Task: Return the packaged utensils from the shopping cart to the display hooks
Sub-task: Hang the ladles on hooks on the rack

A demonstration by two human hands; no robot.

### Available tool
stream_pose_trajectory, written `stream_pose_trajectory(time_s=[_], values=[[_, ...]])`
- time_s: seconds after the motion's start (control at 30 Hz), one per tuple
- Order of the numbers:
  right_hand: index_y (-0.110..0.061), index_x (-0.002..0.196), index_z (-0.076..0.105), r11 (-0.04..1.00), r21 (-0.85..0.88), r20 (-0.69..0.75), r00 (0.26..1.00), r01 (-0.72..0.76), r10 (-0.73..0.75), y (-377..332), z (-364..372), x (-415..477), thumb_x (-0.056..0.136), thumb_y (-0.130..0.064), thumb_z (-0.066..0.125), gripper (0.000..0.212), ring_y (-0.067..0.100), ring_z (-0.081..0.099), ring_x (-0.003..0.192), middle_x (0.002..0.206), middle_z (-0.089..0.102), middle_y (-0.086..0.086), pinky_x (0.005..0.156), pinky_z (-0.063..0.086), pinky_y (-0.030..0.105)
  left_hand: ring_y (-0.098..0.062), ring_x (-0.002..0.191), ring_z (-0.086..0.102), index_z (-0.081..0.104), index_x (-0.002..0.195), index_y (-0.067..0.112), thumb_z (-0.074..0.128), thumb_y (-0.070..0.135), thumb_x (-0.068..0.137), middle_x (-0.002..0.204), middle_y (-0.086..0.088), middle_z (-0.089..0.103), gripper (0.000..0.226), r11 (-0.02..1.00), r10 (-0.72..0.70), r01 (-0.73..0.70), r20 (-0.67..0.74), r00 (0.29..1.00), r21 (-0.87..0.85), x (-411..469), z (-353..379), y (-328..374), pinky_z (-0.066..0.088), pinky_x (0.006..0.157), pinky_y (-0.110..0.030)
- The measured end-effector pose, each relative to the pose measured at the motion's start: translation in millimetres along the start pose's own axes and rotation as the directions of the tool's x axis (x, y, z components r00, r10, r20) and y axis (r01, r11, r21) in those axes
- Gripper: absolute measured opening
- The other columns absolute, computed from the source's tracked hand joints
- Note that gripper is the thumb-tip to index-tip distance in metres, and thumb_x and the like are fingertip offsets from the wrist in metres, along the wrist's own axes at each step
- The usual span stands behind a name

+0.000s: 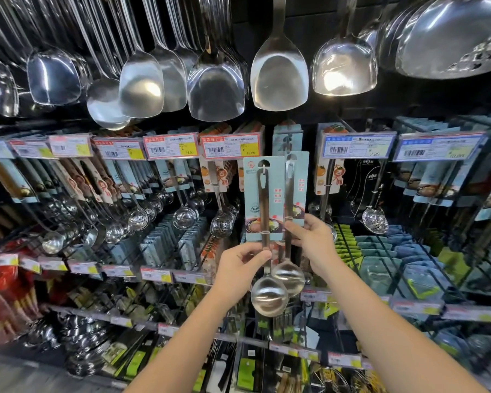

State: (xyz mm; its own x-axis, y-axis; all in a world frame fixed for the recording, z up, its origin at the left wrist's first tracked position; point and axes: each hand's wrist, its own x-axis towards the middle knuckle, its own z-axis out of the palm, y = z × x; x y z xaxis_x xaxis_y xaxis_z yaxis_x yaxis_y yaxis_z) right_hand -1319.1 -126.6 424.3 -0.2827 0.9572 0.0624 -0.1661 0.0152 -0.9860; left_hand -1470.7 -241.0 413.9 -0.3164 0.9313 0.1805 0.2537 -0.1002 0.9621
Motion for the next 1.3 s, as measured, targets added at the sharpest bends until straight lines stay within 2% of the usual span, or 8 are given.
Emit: stream_pose_trajectory(time_s=[0.13,0.23,0.3,0.47,1.03,1.13,1.23,1.3], values=[[-0.021,0.098,0.077,1.000,0.012,-0.001,1.000,0.010,-0.010,-3,-5,3,0.098,0.003,0.064,0.027,0.011,0.075,0.072,0.085,0.081,0.000,0.061,0.060,0.023,0.004,0.079,0.069,0.081,0.094,0.020,0.076,0.013,0.092,0.084,0.014,0.078,0.009,1.000,-0.017,0.016,-0.020,1.000,-0.006,0,1,-5,0.052,0.074,-0.012],[-0.019,0.105,0.078,0.999,-0.031,-0.009,1.000,0.027,-0.027,5,-6,1,0.097,-0.003,0.068,0.021,0.022,0.078,0.090,0.098,0.082,0.005,0.080,0.065,0.039,0.003,0.080,0.070,0.081,0.096,0.016,0.076,0.013,0.092,0.086,0.011,0.079,0.007,1.000,-0.015,0.015,-0.032,0.999,-0.001,0,1,-9,0.052,0.074,-0.012],[-0.017,0.110,0.076,0.997,-0.054,0.014,0.998,0.054,-0.053,9,-5,-4,0.097,-0.003,0.068,0.021,0.021,0.078,0.095,0.104,0.082,0.004,0.085,0.064,0.040,0.003,0.080,0.070,0.082,0.098,0.014,0.075,0.015,0.092,0.087,0.012,0.079,0.008,1.000,-0.014,0.014,-0.034,0.999,0.013,0,1,-11,0.051,0.073,-0.012],[-0.016,0.109,0.075,0.995,-0.047,0.042,0.995,0.089,-0.087,4,-3,-13,0.096,0.001,0.067,0.023,0.014,0.078,0.086,0.099,0.082,0.001,0.075,0.063,0.026,0.003,0.083,0.070,0.082,0.100,0.017,0.075,0.016,0.093,0.090,0.014,0.079,0.010,1.000,-0.019,0.020,-0.045,0.999,0.024,-1,0,-9,0.051,0.074,-0.011],[-0.013,0.111,0.075,0.995,0.030,0.027,0.995,0.095,-0.096,-9,7,-27,0.098,-0.004,0.067,0.018,0.022,0.078,0.098,0.104,0.082,0.004,0.087,0.063,0.040,-0.009,0.088,0.074,0.082,0.102,0.016,0.074,0.016,0.094,0.093,0.004,0.081,0.011,1.000,-0.021,0.021,-0.012,1.000,-0.018,-14,-2,-8,0.056,0.080,-0.018],[-0.011,0.112,0.074,0.996,0.066,0.045,0.997,0.063,-0.066,-14,10,-28,0.098,-0.004,0.066,0.017,0.024,0.079,0.098,0.104,0.082,0.006,0.084,0.063,0.042,-0.009,0.091,0.074,0.081,0.106,0.016,0.074,0.015,0.093,0.096,0.005,0.081,0.014,0.999,-0.039,0.039,-0.010,0.999,-0.027,-13,-2,-6,0.056,0.081,-0.018],[-0.013,0.108,0.074,0.996,0.087,0.029,0.999,0.034,-0.037,-15,10,-27,0.098,-0.003,0.066,0.017,0.024,0.079,0.095,0.102,0.082,0.006,0.075,0.065,0.034,-0.009,0.095,0.074,0.081,0.108,0.015,0.074,0.015,0.093,0.098,0.006,0.081,0.016,0.998,-0.047,0.046,-0.018,0.999,-0.035,-11,-3,-3,0.057,0.084,-0.019],[-0.014,0.108,0.074,0.997,0.079,0.012,1.000,0.015,-0.016,-14,8,-23,0.098,-0.003,0.066,0.017,0.029,0.078,0.097,0.102,0.082,0.006,0.080,0.065,0.038,-0.010,0.095,0.074,0.081,0.107,0.015,0.075,0.016,0.093,0.098,0.006,0.081,0.016,0.998,-0.052,0.051,-0.019,0.998,-0.043,-10,-4,-2,0.057,0.086,-0.020]])
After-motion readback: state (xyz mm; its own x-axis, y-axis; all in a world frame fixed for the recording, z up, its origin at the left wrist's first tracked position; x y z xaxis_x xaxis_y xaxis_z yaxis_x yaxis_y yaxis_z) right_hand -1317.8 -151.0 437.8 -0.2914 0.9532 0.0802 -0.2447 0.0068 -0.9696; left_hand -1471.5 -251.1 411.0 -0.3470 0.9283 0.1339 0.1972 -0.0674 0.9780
